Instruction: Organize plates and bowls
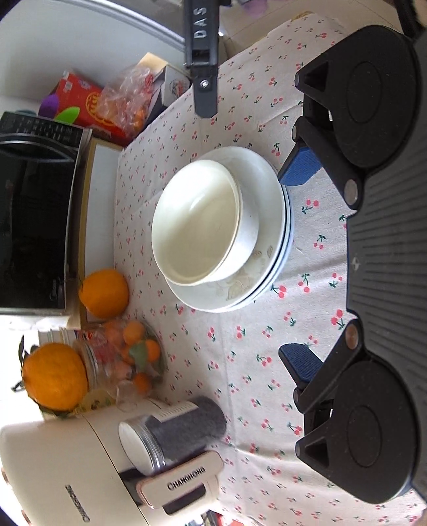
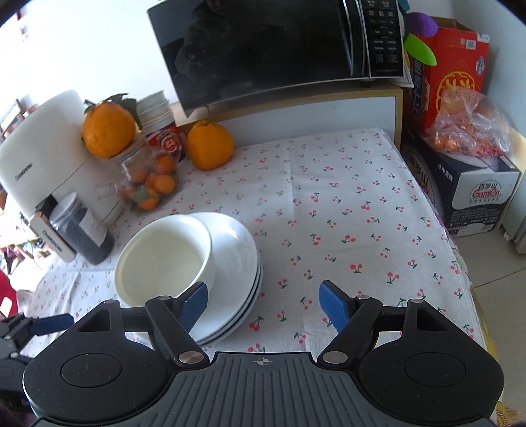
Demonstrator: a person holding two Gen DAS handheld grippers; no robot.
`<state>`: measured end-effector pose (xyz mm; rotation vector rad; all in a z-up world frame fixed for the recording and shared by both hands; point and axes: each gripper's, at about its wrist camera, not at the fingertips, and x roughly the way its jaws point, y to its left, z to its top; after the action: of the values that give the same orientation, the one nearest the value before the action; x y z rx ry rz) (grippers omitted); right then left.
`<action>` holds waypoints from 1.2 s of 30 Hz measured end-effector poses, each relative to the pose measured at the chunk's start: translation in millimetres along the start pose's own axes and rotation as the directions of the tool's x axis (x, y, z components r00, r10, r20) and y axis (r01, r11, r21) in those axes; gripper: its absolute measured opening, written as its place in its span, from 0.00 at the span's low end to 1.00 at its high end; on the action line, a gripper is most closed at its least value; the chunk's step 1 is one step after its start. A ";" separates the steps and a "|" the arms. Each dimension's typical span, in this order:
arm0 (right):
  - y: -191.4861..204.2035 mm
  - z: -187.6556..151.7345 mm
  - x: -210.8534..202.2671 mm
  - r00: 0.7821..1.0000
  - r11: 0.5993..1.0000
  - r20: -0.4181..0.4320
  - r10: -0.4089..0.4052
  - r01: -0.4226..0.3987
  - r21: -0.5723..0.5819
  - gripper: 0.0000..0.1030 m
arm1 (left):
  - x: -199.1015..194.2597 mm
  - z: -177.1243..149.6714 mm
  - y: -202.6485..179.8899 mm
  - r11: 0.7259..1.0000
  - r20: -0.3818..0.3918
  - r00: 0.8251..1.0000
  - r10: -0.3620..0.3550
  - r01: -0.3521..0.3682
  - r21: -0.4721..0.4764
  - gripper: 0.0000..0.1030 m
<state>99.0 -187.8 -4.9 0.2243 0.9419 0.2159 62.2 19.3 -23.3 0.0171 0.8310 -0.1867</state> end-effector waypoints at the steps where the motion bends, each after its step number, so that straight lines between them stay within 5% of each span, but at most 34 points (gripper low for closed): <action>1: 3.2 -1.8 -3.0 1.000 1.000 0.003 -0.002 0.002 -0.014 0.74 | -3.5 -1.0 -0.2 1.000 0.004 1.000 0.011 -0.011 -0.005 1.00; 5: 16.7 -9.8 -11.9 0.999 0.997 0.005 -0.036 0.036 -0.065 0.81 | -12.9 -2.0 -2.1 0.998 0.020 0.998 0.053 -0.053 -0.023 1.00; 21: 51.7 -28.1 -10.6 0.985 0.979 -0.034 -0.167 0.162 -0.121 0.85 | -20.5 -3.8 -0.9 0.965 -0.016 0.976 0.218 -0.218 -0.144 1.00; 36: 54.4 -30.8 -5.3 0.978 0.975 -0.058 -0.199 0.191 -0.117 0.85 | -19.8 -4.1 -6.0 0.952 -0.038 0.964 0.263 -0.266 -0.151 1.00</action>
<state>66.2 -134.3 -2.9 0.0210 1.0109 0.0944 45.1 16.9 -11.2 -0.0156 0.8504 0.1318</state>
